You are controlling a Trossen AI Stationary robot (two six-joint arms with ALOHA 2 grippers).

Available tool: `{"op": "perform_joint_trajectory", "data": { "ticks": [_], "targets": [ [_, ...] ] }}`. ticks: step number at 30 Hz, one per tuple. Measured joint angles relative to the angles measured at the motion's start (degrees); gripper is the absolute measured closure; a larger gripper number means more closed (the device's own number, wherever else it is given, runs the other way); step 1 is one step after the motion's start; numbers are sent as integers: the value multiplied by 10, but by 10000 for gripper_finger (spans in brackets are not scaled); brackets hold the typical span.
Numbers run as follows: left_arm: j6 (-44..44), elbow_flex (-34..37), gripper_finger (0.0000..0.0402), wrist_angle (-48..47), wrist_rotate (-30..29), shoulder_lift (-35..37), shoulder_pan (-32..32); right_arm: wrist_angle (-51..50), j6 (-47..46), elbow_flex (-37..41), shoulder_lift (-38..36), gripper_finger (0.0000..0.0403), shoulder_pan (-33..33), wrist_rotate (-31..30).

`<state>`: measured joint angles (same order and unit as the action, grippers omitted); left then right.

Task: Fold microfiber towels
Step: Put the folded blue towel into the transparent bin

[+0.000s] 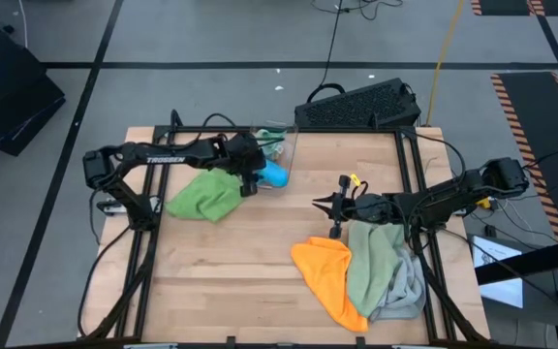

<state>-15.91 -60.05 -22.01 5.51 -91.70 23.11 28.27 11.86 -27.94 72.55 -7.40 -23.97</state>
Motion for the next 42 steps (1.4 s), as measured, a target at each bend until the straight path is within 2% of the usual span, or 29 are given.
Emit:
{"op": "perform_joint_trajectory", "data": {
  "ticks": [6,11,13,20,24,28,33,42],
  "targets": [
    [26,-45,240,-64,0,0,0,0,0,0,0,369,0,0],
    [54,-96,253,-49,-79,-5,9,0,2,0,0,369,0,0],
    [60,-118,274,-59,-63,-22,16,0,4,0,0,369,0,0],
    [34,-246,390,-230,5,-115,40,2,8,0,0,369,1,1],
    [9,-288,389,-289,25,-173,38,0,9,0,0,369,2,1],
    [13,-291,397,-316,37,-210,32,-6,9,0,0,369,2,1],
    [40,-291,392,-315,5,-243,18,-7,13,0,0,369,3,1],
    [43,-290,392,-310,23,-265,16,-15,8,0,0,369,2,2]
  ]
}}
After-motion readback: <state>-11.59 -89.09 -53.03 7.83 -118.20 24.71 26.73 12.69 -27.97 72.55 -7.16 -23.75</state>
